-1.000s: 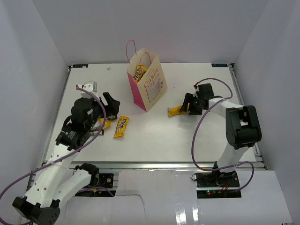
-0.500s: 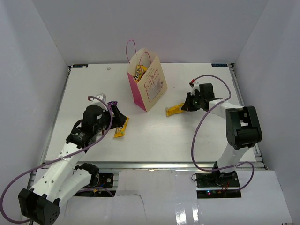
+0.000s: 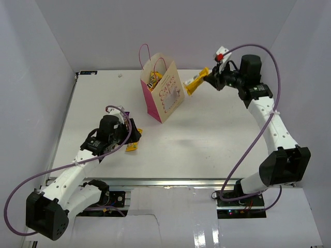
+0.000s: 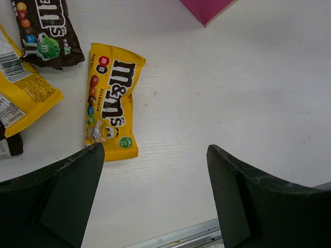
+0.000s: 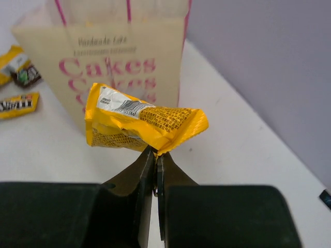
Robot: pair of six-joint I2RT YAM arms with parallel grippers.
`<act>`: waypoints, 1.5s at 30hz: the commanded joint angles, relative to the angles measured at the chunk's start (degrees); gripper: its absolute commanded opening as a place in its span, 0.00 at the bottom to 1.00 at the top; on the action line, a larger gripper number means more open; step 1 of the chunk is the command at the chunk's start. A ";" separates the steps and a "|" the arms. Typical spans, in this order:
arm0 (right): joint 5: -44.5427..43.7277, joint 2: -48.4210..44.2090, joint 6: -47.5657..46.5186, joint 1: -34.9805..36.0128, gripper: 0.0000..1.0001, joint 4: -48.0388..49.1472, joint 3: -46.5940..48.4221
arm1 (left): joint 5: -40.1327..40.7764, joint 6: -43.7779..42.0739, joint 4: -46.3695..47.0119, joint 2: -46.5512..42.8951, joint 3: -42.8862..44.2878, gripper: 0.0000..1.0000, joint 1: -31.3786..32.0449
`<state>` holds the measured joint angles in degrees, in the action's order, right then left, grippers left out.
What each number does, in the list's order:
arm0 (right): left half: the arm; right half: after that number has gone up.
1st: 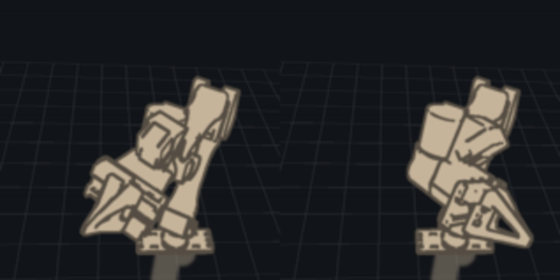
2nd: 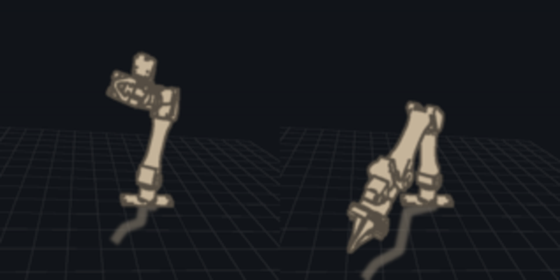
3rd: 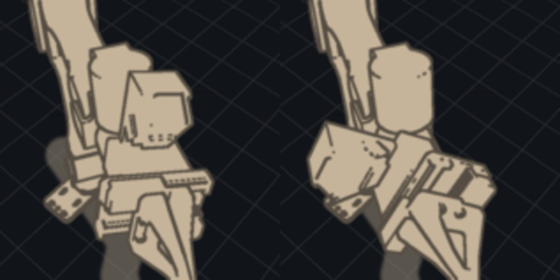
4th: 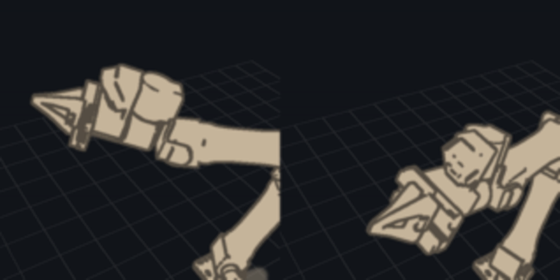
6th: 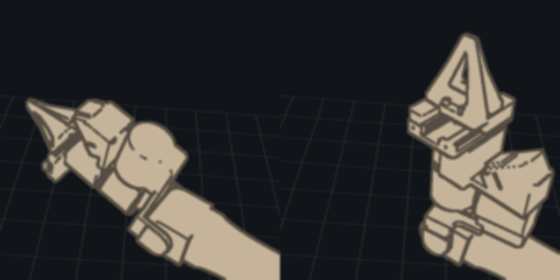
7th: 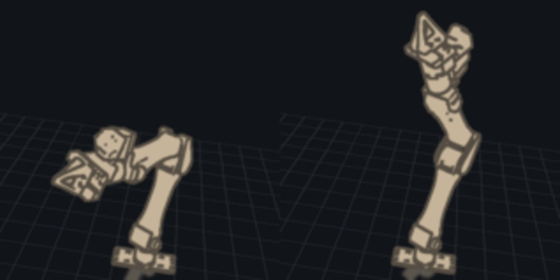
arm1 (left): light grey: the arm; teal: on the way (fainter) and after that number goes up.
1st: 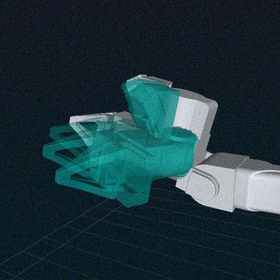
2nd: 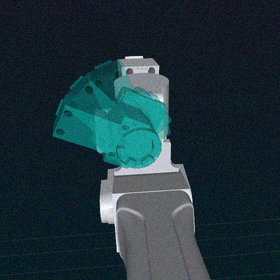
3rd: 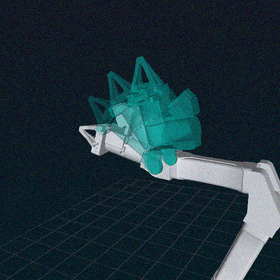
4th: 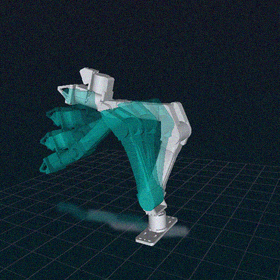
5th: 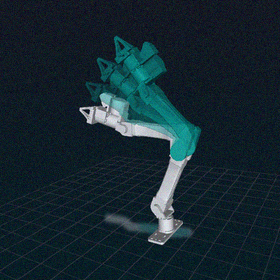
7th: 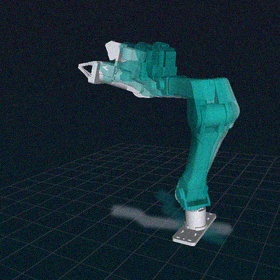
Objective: Place the snacks into the paper bag
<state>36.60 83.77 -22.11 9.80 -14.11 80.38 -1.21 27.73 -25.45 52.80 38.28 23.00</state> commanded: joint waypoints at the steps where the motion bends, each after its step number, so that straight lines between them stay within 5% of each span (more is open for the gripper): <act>1: -2.48 3.22 5.46 1.00 0.08 1.01 13.51 | 3.05 -2.41 -0.38 2.39 3.64 0.90 -0.24; 9: -8.55 21.06 13.23 6.36 0.08 1.80 42.09 | 2.62 -4.26 -0.30 10.57 6.19 0.90 -0.24; 19: -17.69 32.77 11.64 13.40 0.08 13.67 48.46 | 2.01 -5.05 1.11 12.15 5.57 0.90 -0.24; 31: -15.85 29.97 8.13 12.52 0.08 27.90 33.00 | 2.36 2.07 -2.05 9.35 4.61 0.89 -0.24; 42: -11.82 28.38 -2.23 14.28 0.08 22.90 30.80 | 3.15 2.33 -2.49 5.65 0.83 0.89 -0.24; 45: -12.60 28.21 -5.92 15.42 0.18 22.28 29.66 | 3.06 2.07 -2.67 7.49 1.09 0.89 -0.24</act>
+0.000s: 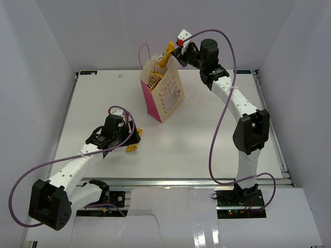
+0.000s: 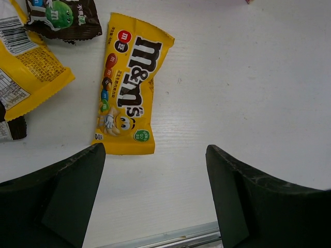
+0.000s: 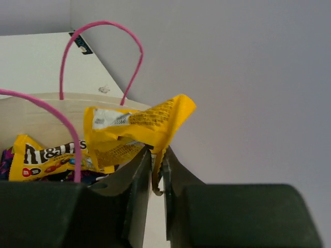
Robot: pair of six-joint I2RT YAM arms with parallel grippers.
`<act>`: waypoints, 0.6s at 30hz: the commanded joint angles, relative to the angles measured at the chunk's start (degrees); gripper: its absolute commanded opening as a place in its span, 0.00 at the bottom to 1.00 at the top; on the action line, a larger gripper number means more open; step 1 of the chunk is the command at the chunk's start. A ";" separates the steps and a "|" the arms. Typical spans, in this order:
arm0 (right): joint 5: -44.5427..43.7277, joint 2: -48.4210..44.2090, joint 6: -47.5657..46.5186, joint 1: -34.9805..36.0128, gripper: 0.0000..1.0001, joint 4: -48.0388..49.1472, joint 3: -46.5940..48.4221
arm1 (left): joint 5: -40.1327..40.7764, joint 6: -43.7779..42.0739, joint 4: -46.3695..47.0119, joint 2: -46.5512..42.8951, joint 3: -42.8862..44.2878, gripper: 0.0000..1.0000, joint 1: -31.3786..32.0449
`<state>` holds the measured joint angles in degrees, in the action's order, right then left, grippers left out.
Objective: Place the snacks into the paper bag
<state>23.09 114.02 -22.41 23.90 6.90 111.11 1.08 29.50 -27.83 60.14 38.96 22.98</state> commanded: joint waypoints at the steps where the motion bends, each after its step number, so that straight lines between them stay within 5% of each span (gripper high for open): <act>1: 0.82 -2.13 -5.97 1.41 0.22 1.02 -1.07 | 0.85 0.21 -0.29 1.02 0.50 0.89 -0.13; 6: -1.29 -3.45 -5.98 0.89 0.66 -0.57 -1.86 | 1.64 -0.14 -0.12 7.00 2.52 0.89 -0.22; 10: -0.60 -8.26 -2.12 -2.18 0.78 -6.44 -1.60 | 3.13 -1.46 0.76 13.23 5.59 0.85 -0.22; 13: 9.13 -12.31 -2.89 -7.45 0.85 -23.02 -1.51 | 4.45 -1.81 0.76 16.84 8.41 0.80 -0.22; 18: 20.14 -20.92 -12.03 -15.35 0.88 -43.27 -18.26 | 9.19 -1.64 -0.37 27.12 13.41 0.67 -0.13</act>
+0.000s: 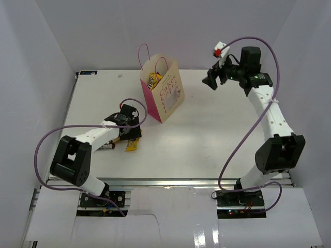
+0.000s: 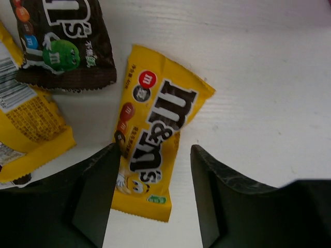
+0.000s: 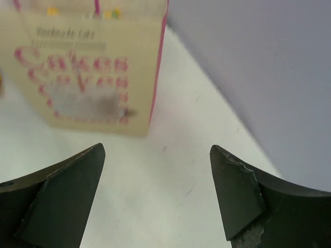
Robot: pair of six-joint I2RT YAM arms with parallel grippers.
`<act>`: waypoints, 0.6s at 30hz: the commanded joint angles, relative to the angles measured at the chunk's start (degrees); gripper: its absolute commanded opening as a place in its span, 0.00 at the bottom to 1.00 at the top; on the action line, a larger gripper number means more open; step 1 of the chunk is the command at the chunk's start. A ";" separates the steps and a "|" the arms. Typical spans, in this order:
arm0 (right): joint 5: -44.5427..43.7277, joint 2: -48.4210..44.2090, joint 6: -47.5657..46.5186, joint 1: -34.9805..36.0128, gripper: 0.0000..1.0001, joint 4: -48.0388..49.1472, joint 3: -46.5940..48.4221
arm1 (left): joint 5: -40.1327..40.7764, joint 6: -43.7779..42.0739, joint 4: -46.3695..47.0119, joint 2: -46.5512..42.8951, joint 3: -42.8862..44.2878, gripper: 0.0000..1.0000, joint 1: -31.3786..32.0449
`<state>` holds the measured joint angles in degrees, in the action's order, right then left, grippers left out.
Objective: Place the snacks into the paper bag
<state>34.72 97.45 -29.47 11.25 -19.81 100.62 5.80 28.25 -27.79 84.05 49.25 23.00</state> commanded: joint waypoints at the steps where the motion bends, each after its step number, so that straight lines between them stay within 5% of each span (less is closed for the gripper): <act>1: 9.31 -8.20 -5.85 -3.68 0.88 -17.01 -11.90 | 7.26 -0.48 -1.29 4.53 3.65 0.66 -0.15; 5: 12.47 -16.57 -6.91 -6.76 0.88 -16.05 -26.94 | 10.37 -1.44 -2.18 9.11 4.89 0.57 -0.07; 10: 13.35 -22.38 -6.47 -9.66 0.87 -14.90 -35.93 | 7.65 -2.32 -1.39 5.26 4.80 0.22 -0.06; 18: 15.20 -22.92 -4.98 -13.70 0.85 -14.64 -36.11 | -0.62 -1.18 2.47 -14.96 9.97 0.14 -0.15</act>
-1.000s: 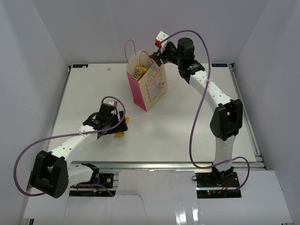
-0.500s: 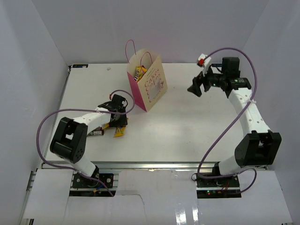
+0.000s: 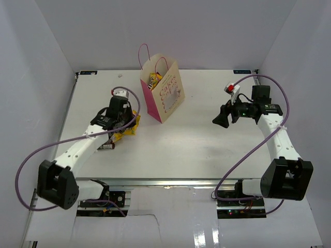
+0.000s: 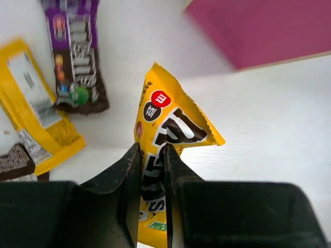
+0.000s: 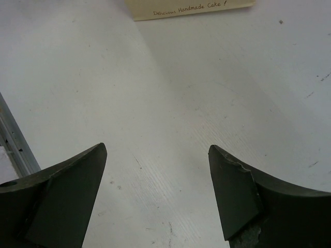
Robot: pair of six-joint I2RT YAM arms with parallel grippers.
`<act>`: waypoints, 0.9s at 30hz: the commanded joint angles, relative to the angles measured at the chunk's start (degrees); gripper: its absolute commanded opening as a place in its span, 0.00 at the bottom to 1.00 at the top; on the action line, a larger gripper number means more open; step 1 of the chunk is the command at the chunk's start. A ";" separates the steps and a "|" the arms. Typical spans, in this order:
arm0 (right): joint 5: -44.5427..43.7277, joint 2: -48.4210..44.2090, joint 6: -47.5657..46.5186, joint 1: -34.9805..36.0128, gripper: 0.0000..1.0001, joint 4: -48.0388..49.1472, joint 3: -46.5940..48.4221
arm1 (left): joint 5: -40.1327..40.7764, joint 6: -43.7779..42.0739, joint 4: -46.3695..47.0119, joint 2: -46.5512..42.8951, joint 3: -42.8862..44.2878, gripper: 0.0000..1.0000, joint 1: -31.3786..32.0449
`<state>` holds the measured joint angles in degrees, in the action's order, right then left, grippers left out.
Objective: Place the snacks into the paper bag
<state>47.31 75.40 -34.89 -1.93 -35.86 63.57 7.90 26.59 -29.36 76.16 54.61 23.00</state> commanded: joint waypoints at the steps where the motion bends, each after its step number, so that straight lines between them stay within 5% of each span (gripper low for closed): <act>1: 2.70 -0.86 0.44 -0.96 0.85 1.40 1.29 | -2.72 0.39 4.40 -8.21 6.02 0.13 -0.24; 12: 4.46 -0.25 2.20 -1.76 0.83 2.37 1.30 | -1.92 -9.35 6.60 14.17 44.04 0.13 -0.94; 18: 4.20 -1.83 2.73 -1.67 0.83 3.25 -0.20 | -4.29 -7.35 7.48 27.97 55.95 0.19 -2.17; 20: 3.93 -2.35 2.47 -1.76 0.83 3.25 -0.55 | -7.71 -5.41 8.00 29.91 58.32 0.27 -2.26; 21: 3.93 -2.45 2.29 -1.76 0.83 3.25 -0.99 | -9.55 -4.89 8.36 31.32 58.94 0.44 -2.26; 24: 3.84 -2.45 2.03 -1.76 0.83 3.25 -1.60 | -13.17 -3.65 8.53 31.86 59.65 0.71 -2.26; 27: 3.84 -2.36 1.67 -1.76 0.83 3.25 -2.05 | -13.18 -5.22 8.01 29.84 59.39 0.78 -2.26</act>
<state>49.95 74.26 -32.97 -3.42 -33.87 62.15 -2.15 21.78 -22.83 111.48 110.74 20.73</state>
